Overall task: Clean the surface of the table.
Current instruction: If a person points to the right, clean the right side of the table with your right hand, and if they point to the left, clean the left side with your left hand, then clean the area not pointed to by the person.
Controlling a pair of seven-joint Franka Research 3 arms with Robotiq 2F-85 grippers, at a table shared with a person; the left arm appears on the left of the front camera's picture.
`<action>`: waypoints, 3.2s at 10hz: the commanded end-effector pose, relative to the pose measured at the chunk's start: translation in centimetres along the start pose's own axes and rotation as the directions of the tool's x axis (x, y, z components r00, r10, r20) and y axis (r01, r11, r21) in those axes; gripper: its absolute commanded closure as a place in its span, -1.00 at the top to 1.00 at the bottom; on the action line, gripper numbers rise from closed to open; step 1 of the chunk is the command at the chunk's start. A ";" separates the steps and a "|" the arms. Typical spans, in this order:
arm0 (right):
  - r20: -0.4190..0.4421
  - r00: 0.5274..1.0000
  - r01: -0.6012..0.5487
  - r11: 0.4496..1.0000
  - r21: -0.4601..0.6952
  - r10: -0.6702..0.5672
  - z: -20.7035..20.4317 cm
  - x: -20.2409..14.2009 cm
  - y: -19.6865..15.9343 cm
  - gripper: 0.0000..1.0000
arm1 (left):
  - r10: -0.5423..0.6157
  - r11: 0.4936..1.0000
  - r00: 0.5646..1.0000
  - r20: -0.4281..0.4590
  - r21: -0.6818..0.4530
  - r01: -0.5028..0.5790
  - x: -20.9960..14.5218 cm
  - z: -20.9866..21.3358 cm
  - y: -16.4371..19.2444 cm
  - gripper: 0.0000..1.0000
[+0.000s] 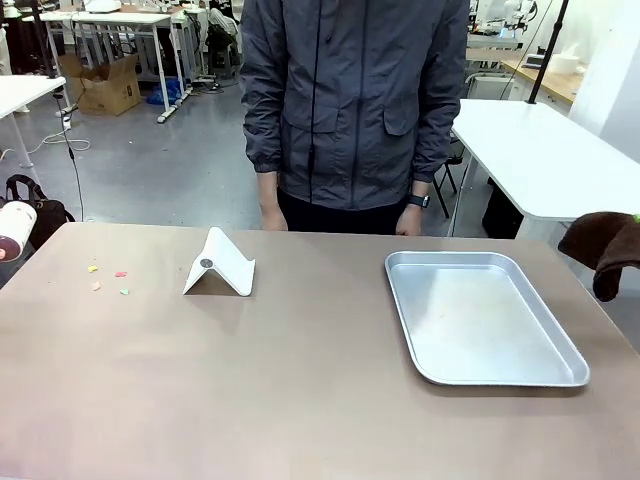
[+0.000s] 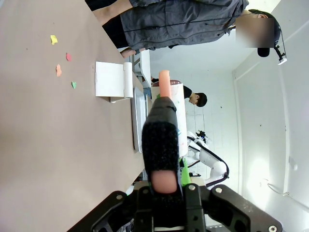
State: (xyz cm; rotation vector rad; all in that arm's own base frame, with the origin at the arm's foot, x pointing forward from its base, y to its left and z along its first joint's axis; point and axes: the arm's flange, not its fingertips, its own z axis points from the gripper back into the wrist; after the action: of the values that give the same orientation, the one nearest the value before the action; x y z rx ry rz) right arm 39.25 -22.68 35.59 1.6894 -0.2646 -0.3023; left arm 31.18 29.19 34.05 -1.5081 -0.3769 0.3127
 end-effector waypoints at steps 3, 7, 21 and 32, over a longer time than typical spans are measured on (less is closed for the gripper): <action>0.000 1.000 0.000 1.000 0.000 0.000 0.0 0.0 0.0 -0.89 | -0.015 1.000 1.000 -0.011 0.001 0.015 -0.3 0.0 -0.2 -1.00; 0.000 1.000 0.000 1.000 0.000 0.000 0.0 0.0 0.0 -0.89 | -0.015 1.000 1.000 -0.011 0.001 0.015 -0.3 0.0 -0.2 -1.00; 0.000 1.000 0.000 1.000 0.000 0.000 0.0 0.0 0.0 -0.89 | -0.015 1.000 1.000 -0.011 0.001 0.015 -0.3 0.0 -0.2 -1.00; 0.000 1.000 0.000 1.000 0.000 0.000 0.0 0.0 0.0 -0.89 | -0.086 0.835 0.987 0.133 0.551 -0.001 1.1 -7.2 -3.6 -0.63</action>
State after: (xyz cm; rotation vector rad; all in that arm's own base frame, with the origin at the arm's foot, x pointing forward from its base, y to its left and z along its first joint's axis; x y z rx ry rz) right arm 39.14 -22.56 34.94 1.6722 -0.2789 -0.2948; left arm 35.01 23.22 37.25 -0.9352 -0.4444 0.4438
